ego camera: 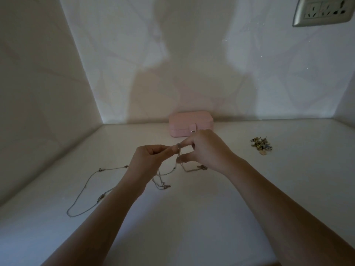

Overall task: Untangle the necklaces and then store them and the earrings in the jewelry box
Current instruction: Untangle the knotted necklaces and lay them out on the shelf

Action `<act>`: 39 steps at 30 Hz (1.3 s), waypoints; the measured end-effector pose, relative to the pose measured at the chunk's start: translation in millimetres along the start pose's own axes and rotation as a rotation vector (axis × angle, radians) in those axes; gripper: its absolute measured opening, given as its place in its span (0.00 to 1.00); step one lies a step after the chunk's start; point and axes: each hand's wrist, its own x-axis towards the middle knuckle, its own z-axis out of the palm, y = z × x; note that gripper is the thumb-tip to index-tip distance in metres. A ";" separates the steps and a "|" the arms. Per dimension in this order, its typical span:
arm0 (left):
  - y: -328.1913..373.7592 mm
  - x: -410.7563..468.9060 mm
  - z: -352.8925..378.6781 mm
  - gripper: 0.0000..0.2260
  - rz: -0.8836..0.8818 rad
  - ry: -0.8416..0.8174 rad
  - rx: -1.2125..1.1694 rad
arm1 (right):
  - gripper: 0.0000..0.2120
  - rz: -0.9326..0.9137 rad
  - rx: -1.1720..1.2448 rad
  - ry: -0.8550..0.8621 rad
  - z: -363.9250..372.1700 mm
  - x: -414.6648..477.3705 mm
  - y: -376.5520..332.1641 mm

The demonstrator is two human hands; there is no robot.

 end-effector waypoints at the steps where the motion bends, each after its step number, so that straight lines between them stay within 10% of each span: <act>1: -1.6 1.1 -0.7 0.07 -0.008 0.010 -0.004 | 0.25 0.000 -0.013 0.003 0.9 0.0 -1.7; 7: -4.7 2.3 -3.1 0.06 0.022 -0.043 -0.083 | 0.38 -0.033 -0.021 0.028 7.9 0.5 -4.1; 15: -2.0 2.9 -9.2 0.10 0.047 -0.137 -0.141 | 0.31 -0.052 -0.098 0.105 3.0 1.7 -2.4; 23: 3.7 5.1 -23.3 0.24 -0.413 -0.390 -0.244 | 0.38 -0.059 -0.280 0.113 -3.9 6.0 7.4; 27: 7.9 3.9 -36.5 0.16 -0.359 -0.461 -0.032 | 0.40 -0.105 -0.289 0.064 -5.8 4.7 7.6; 39: 1.5 7.1 -25.7 0.13 -0.073 -0.089 0.446 | 0.41 -0.211 -0.235 -0.070 -7.4 6.5 8.2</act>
